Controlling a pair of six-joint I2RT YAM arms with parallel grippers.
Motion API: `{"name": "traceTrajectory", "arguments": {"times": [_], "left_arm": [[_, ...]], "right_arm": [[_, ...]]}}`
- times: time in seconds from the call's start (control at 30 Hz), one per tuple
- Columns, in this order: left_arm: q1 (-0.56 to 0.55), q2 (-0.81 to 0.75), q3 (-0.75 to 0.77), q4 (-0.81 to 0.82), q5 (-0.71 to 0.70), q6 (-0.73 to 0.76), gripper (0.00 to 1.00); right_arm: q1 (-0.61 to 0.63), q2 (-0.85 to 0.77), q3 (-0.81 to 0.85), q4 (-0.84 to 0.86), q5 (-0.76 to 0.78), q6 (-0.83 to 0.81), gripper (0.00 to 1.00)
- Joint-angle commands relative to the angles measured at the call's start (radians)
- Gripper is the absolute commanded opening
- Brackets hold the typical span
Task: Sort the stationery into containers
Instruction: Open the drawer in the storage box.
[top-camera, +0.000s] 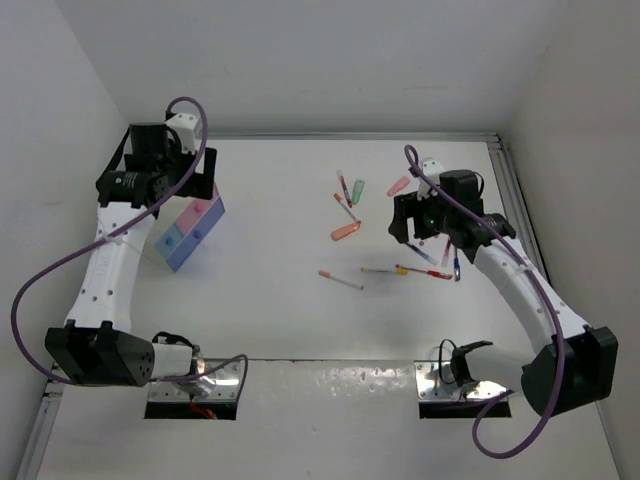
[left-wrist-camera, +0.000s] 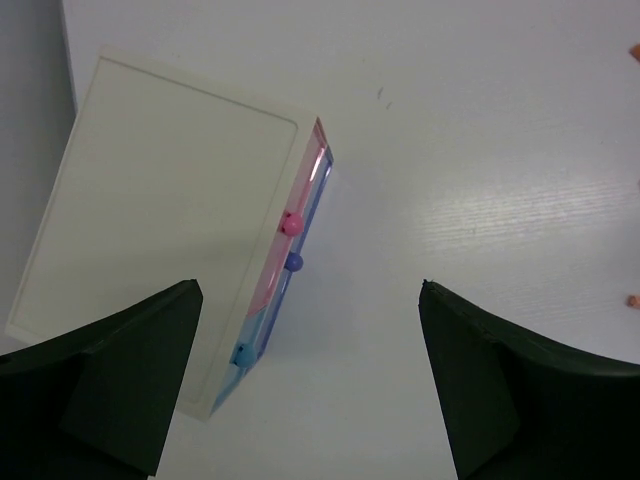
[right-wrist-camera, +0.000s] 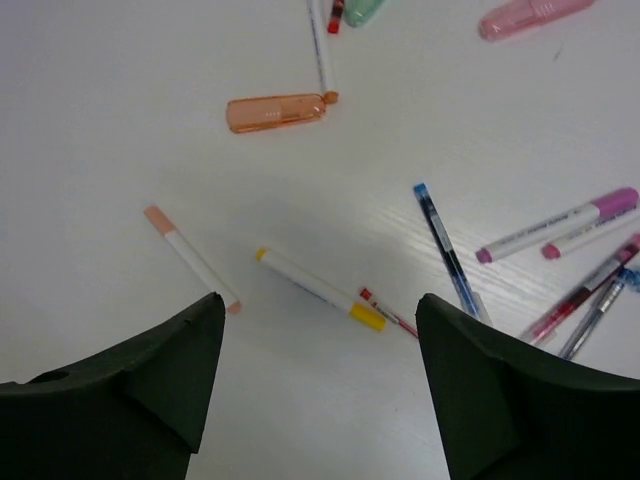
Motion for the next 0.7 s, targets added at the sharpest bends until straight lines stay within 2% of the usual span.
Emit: {"name": "traceTrajectory", "arguments": {"times": [0.0,0.07,0.1,0.23,0.3,0.33,0.37,0.47,0.53,0.67], "left_arm": [[0.049,0.031,0.078,0.019,0.018,-0.005,0.97],[0.101,0.062,0.125,0.004,0.030,-0.034,0.97],[0.153,0.071,0.136,-0.004,0.050,-0.040,0.97],[0.296,0.143,0.181,-0.038,0.255,-0.062,0.93],[0.352,0.186,0.195,-0.068,0.377,-0.062,0.88],[0.366,0.194,0.192,-0.079,0.414,-0.039,0.83],[0.380,0.198,0.178,-0.085,0.439,-0.029,0.81],[0.405,0.192,0.144,-0.084,0.488,0.026,0.74],[0.409,0.194,0.116,-0.082,0.493,0.070,0.73],[0.431,0.226,0.107,-0.119,0.521,0.158,0.60]], "right_arm": [[0.040,0.011,0.005,0.183,-0.096,0.000,0.76],[0.092,0.095,0.062,0.189,-0.183,0.049,0.72],[0.110,0.138,0.144,0.186,-0.229,0.107,0.71],[0.204,0.438,0.340,0.234,-0.403,0.352,0.61],[0.250,0.535,0.426,0.350,-0.478,0.544,0.58],[0.268,0.625,0.465,0.469,-0.513,0.610,0.57],[0.284,0.670,0.489,0.548,-0.523,0.747,0.57],[0.347,0.843,0.597,0.739,-0.521,0.954,0.58],[0.396,0.917,0.647,0.822,-0.500,0.995,0.58],[0.460,1.105,0.768,0.945,-0.434,1.115,0.59]]}}
